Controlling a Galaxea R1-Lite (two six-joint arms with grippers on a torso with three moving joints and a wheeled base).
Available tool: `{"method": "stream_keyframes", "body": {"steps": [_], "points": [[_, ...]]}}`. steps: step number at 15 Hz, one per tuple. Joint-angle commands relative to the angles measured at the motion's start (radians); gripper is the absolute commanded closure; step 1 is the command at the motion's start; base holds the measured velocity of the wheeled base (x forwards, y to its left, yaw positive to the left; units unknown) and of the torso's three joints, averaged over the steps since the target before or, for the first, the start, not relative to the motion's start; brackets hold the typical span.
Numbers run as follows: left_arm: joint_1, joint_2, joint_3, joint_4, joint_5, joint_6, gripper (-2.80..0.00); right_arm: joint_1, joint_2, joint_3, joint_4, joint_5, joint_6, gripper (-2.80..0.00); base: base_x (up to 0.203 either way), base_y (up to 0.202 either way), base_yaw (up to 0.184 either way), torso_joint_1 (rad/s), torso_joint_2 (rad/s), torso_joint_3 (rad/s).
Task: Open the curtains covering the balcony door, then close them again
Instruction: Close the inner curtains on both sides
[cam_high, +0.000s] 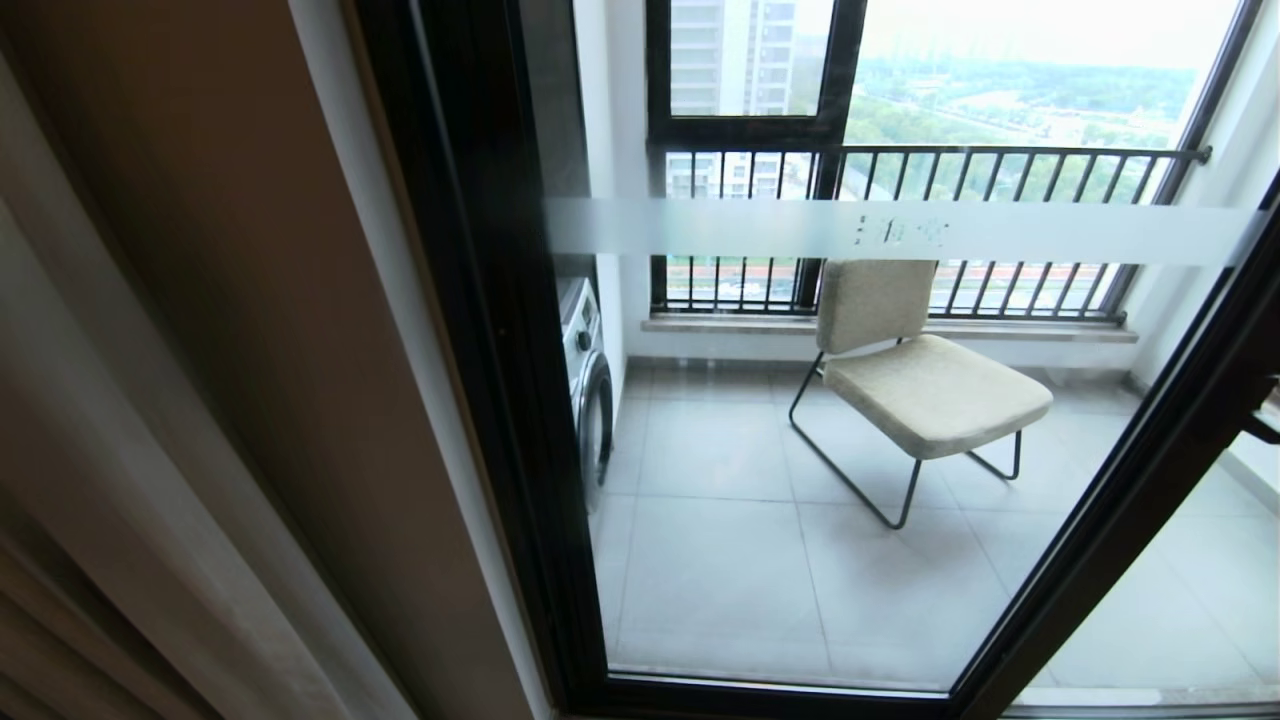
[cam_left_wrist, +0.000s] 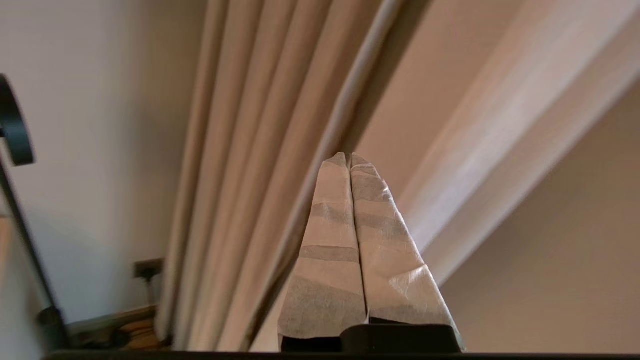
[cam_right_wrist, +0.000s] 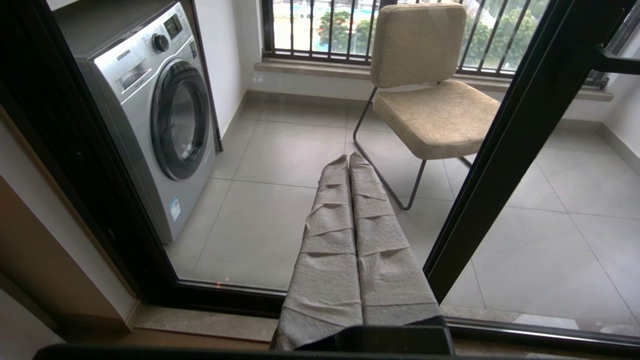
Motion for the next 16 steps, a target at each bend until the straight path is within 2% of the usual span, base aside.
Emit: {"method": "stream_keyframes", "body": {"steps": [1,3,5,6,11,12,15,16], "points": [[0.143,0.130,-0.019,0.008,-0.129,-0.009,0.00,0.000,0.000,0.000,0.000,0.000,-0.001,0.00,0.000,0.000,0.000,0.000,0.00,0.000],[0.179,0.163,-0.023,0.025,-0.336,-0.013,0.00,0.000,0.000,0.000,0.000,0.000,-0.001,0.00,0.000,0.000,0.000,0.000,0.00,0.000],[0.208,0.178,-0.022,0.084,-0.487,-0.013,0.00,0.000,0.000,0.000,0.000,0.000,-0.001,0.00,0.000,0.000,0.000,0.000,0.00,0.000],[0.214,0.182,-0.015,0.094,-0.528,-0.013,-2.80,0.000,0.000,0.000,0.000,0.000,-0.001,0.00,0.000,0.000,0.000,0.000,0.00,0.000],[0.216,0.209,-0.023,0.085,-0.543,-0.016,-2.80,0.000,0.000,0.000,0.000,0.000,-0.001,0.00,0.000,0.000,0.000,0.000,0.00,0.000],[0.220,0.223,-0.025,0.085,-0.564,-0.016,-2.80,0.000,0.000,0.000,0.000,0.000,-0.001,0.00,0.000,0.000,0.000,0.000,0.00,0.000],[0.267,0.281,-0.076,0.086,-0.700,-0.015,-2.80,0.000,0.000,0.000,0.000,0.000,-0.001,0.00,0.000,0.000,0.000,0.000,0.00,0.000],[0.278,0.295,-0.093,0.086,-0.724,-0.015,-2.80,0.000,0.000,0.000,0.000,0.000,-0.001,0.00,0.000,0.000,0.000,0.000,0.00,0.000]]}}
